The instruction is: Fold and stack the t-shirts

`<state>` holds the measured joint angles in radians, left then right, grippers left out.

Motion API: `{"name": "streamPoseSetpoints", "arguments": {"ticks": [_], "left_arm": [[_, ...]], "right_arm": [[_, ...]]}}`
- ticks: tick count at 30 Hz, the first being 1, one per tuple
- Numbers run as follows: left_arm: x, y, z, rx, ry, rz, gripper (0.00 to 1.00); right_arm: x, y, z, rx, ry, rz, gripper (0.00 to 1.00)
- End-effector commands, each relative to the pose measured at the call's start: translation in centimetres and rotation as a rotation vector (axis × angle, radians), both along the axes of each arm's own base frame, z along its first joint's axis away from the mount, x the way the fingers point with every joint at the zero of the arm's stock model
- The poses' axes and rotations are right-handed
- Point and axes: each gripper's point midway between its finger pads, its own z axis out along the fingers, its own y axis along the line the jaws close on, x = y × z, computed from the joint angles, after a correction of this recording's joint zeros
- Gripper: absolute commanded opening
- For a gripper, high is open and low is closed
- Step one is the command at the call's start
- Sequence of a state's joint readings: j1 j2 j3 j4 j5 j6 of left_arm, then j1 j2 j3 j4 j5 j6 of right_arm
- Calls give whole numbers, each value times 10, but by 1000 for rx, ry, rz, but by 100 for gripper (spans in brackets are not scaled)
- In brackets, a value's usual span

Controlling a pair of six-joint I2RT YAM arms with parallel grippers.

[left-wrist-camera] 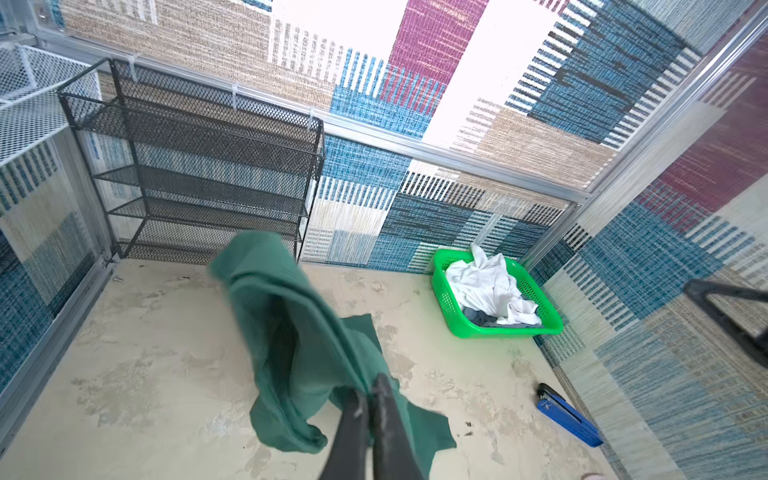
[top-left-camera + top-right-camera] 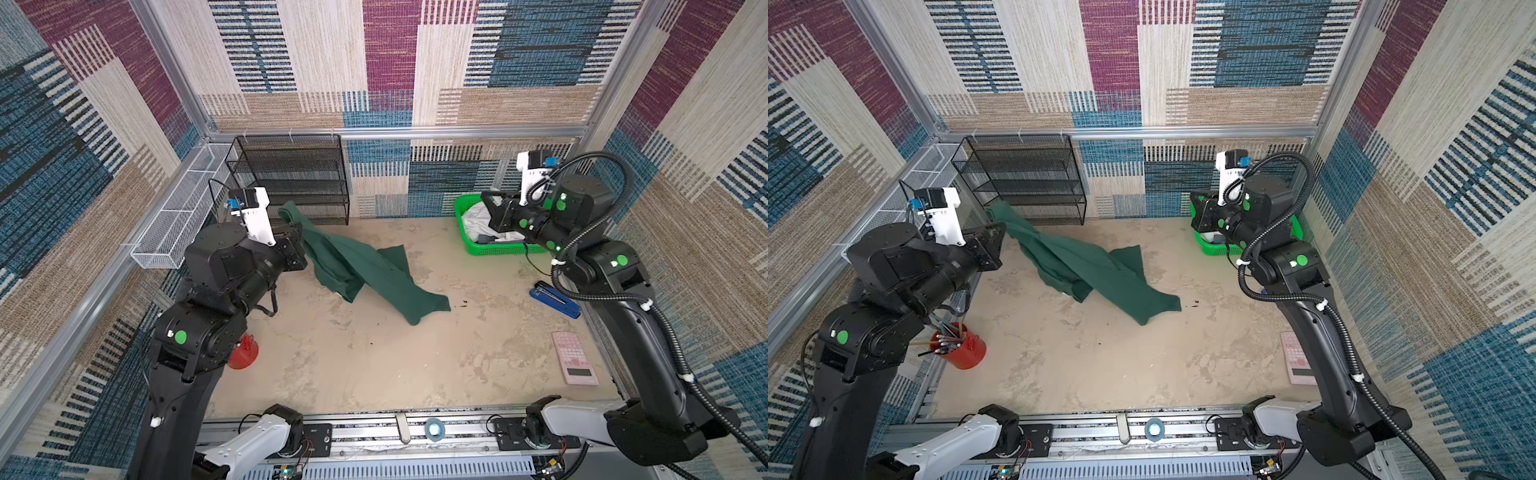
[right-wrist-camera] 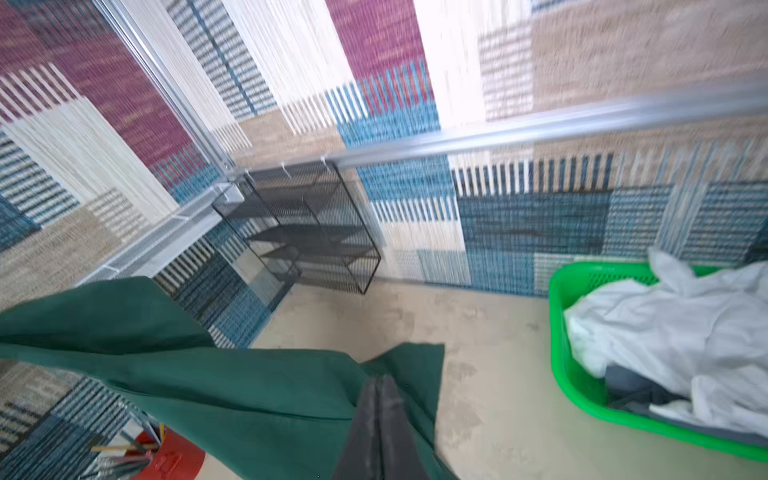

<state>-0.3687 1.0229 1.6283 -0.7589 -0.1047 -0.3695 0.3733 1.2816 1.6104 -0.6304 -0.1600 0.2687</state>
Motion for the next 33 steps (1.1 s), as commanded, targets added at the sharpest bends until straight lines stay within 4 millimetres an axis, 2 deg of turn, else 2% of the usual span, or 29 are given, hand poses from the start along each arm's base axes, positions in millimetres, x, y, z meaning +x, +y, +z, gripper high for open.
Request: {"name": "streamPoseSetpoints", "arguments": {"ticks": [1, 2, 3, 6, 8, 10, 14, 17, 20, 25, 33], "left_arm": [[1, -6, -66, -15, 169, -8, 0], [1, -6, -92, -28, 213, 3, 0], [0, -4, -114, -37, 249, 19, 0], [-10, 8, -176, -58, 354, 100, 0], [-19, 17, -203, -71, 397, 152, 0], [-27, 25, -220, -78, 417, 189, 0], [-38, 36, -233, -58, 439, 232, 0], [-41, 38, -234, -46, 446, 237, 0], [-42, 39, -234, -42, 446, 238, 0], [-43, 38, -236, -30, 453, 230, 0], [-45, 38, -240, -27, 459, 221, 0]], "right_arm": [[-21, 12, -132, -64, 322, 89, 49], [-29, 16, -169, -55, 377, 111, 59], [-37, 19, -198, -44, 418, 129, 66], [-55, 36, -259, -19, 494, 183, 74], [-59, 53, -279, -25, 516, 227, 73], [-50, 70, -288, -50, 515, 241, 70], [-21, 107, -292, -74, 500, 274, 68], [-4, 136, -309, -135, 523, 307, 59], [1, 161, -333, -178, 551, 343, 54], [4, 179, -358, -186, 570, 365, 53], [19, 192, -370, -195, 561, 350, 51]]}}
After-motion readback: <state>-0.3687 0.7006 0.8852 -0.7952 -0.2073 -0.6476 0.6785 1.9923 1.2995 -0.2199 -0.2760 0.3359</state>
